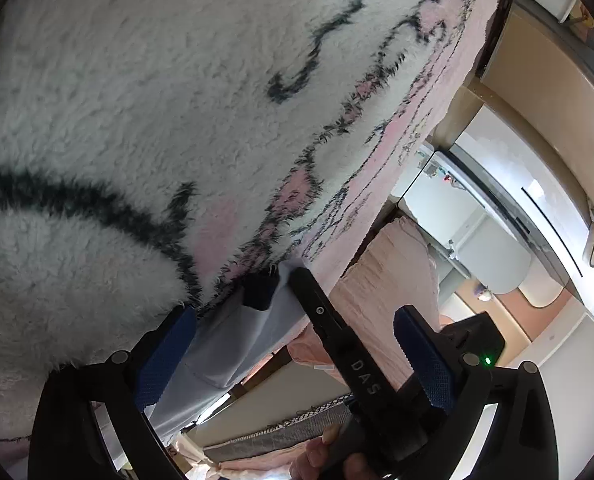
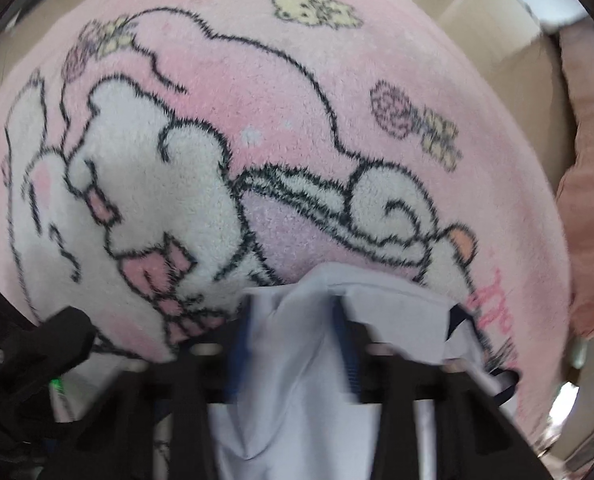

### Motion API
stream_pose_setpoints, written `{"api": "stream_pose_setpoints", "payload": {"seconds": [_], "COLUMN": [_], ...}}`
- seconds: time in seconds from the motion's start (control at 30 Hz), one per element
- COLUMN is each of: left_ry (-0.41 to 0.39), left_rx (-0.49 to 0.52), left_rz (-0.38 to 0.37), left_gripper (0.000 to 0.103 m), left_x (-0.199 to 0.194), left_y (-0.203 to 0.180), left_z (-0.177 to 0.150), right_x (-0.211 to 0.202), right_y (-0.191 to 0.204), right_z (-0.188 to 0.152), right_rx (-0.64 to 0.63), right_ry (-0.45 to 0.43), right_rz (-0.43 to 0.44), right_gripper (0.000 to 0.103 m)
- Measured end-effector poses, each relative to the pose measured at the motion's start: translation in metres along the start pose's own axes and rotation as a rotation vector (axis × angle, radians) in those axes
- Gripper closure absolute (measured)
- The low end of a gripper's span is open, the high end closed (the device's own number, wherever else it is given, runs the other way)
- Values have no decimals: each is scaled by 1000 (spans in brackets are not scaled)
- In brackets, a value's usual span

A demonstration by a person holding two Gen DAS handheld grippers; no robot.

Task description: Fold clothes

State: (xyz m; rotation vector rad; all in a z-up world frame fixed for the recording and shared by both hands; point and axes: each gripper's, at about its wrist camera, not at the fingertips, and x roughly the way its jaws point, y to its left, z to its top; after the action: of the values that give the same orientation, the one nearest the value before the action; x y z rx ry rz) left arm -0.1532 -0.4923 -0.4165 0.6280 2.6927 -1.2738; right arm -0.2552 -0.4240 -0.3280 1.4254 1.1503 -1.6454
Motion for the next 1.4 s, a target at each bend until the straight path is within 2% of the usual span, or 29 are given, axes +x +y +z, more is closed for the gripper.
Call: {"api": "stream_pose_setpoints", "payload": {"seconds": [0.07,0.13,0.27,0.37,0.5,0.57,0.63,0.73,0.8,0.9,1.0,1.07,1.1,1.2,1.4], "left_ry": [31,68,82,80,73,56,34,32,38,42,26,-5,-2,7,19], "left_rx": [31,80,161,142,171,193,205,190,179,239,288,284,273,242,289], "left_rz": [46,106,215,208,230,255,273,251,247,270,284,288,276,237,186], "left_gripper": [2,0,1,1,3,9,27,44,44,44,83,88,94,95,98], "left_x": [4,10,15,13,13,14,9,8,6,14,19,17,17,16,10], "left_y": [-5,-13,-23,-20,-22,-26,-20,-10,-7,-14,-12,-3,0,8,1], "left_z": [2,1,1,3,1,-1,-6,-5,-3,-4,-9,-7,-4,2,-2], "right_x": [-4,-10,-13,-8,-5,-5,-2,5,6,5,8,16,17,17,17], "right_y": [4,3,-4,-17,-38,-49,-61,-77,-87,-98,-108,-103,-99,-100,-107], "right_z": [-4,-8,-17,-24,-33,-39,-45,-55,-44,-37,-38,-34,-32,-31,-33], "right_rx": [-32,-32,-50,0,87,141,202,304,332,350,362,359,359,362,390], "right_ry": [-32,-59,-68,-61,-70,-84,-93,-93,-95,-110,-123,-124,-125,-129,-139], "right_rz": [1,46,53,108,215,286,348,450,489,514,534,542,542,548,584], "right_gripper": [100,100,101,101,101,102,102,102,102,102,102,102,102,102,102]}}
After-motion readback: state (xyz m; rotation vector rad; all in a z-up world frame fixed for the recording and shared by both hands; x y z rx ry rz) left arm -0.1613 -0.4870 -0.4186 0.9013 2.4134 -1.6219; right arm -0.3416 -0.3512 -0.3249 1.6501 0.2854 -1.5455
